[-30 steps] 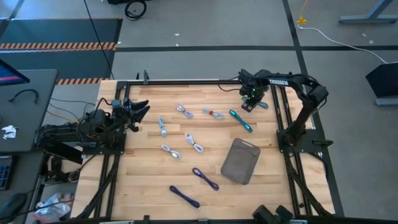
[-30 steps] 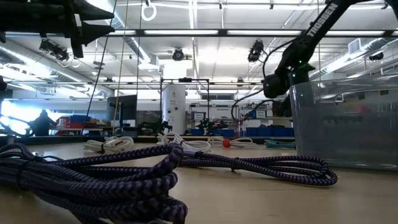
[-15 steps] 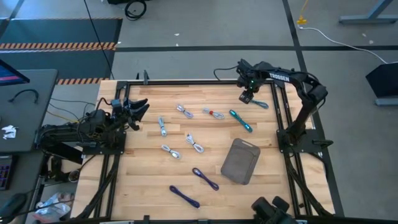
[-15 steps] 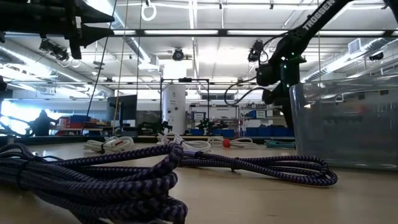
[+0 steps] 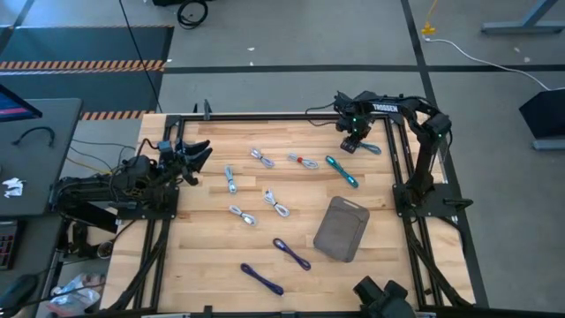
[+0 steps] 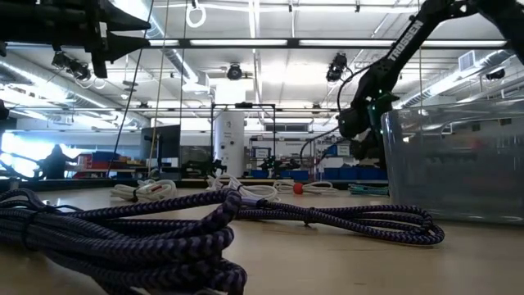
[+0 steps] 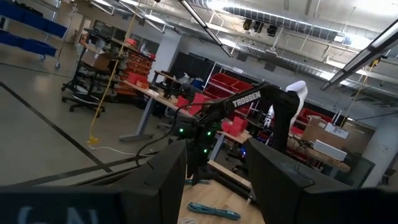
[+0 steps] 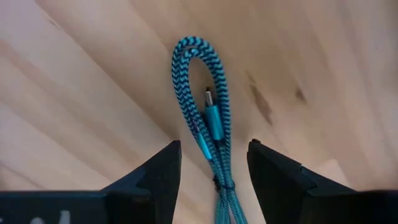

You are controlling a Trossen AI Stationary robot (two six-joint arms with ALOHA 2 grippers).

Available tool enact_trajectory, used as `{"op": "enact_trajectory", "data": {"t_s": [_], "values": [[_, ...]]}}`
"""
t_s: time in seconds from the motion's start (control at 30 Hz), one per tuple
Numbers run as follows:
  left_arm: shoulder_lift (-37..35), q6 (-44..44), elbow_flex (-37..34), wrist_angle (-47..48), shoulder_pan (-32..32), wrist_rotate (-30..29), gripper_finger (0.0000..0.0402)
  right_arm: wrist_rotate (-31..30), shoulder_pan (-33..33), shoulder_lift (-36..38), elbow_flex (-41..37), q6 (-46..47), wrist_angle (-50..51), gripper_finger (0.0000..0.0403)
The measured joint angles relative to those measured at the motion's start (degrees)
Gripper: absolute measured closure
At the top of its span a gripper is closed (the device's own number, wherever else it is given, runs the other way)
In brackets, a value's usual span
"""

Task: Pick and place USB-C Cables
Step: Put the top blue charger cable into the gray bin

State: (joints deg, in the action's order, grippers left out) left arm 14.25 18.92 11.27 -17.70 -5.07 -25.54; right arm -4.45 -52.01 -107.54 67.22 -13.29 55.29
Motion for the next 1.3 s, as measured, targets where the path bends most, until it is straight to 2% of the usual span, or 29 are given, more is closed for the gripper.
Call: {"op": "enact_trajectory", "data": {"t_s": [0.17, 0.27, 0.37, 0.5, 0.53, 0.7, 0.83, 1.03, 1.13, 1.3], "values": [[0.0, 0.0, 0.0, 0.0, 0.0, 0.0, 0.023, 0.0, 0.1, -2.3, 0.3, 0.0, 0.5, 0.0214], [0.0, 0.0, 0.0, 0.0, 0.0, 0.0, 0.023, 0.1, 0.1, -2.5, 0.3, 1.1, 0.6, 0.0228], [0.0, 0.0, 0.0, 0.0, 0.0, 0.0, 0.023, 1.1, 0.1, -2.3, 0.2, 2.7, 0.7, 0.0272], [0.0, 0.0, 0.0, 0.0, 0.0, 0.0, 0.023, 2.0, 0.2, -1.7, 0.1, 4.6, 1.0, 0.0369], [0.0, 0.0, 0.0, 0.0, 0.0, 0.0, 0.023, 1.9, 0.2, -1.4, 0.0, 4.6, 0.9, 0.038], [0.0, 0.0, 0.0, 0.0, 0.0, 0.0, 0.023, -0.6, 0.2, 1.0, -0.3, 5.7, 0.0, 0.0381], [0.0, 0.0, 0.0, 0.0, 0.0, 0.0, 0.023, 0.0, 0.3, 7.4, -0.2, 9.7, 2.3, 0.0381], [0.0, 0.8, 0.0, 0.0, 0.0, 0.0, 0.023, 8.2, 3.3, 20.2, -0.1, 21.1, 4.8, 0.0382], [0.0, 1.0, 0.0, 0.0, 0.0, 0.0, 0.023, 10.7, 7.1, 27.4, -0.1, 29.1, 4.7, 0.0382], [0.0, 1.0, 0.0, 0.0, 0.0, -0.3, 0.023, 10.5, 16.8, 37.8, -0.1, 45.1, 4.4, 0.0382]]}}
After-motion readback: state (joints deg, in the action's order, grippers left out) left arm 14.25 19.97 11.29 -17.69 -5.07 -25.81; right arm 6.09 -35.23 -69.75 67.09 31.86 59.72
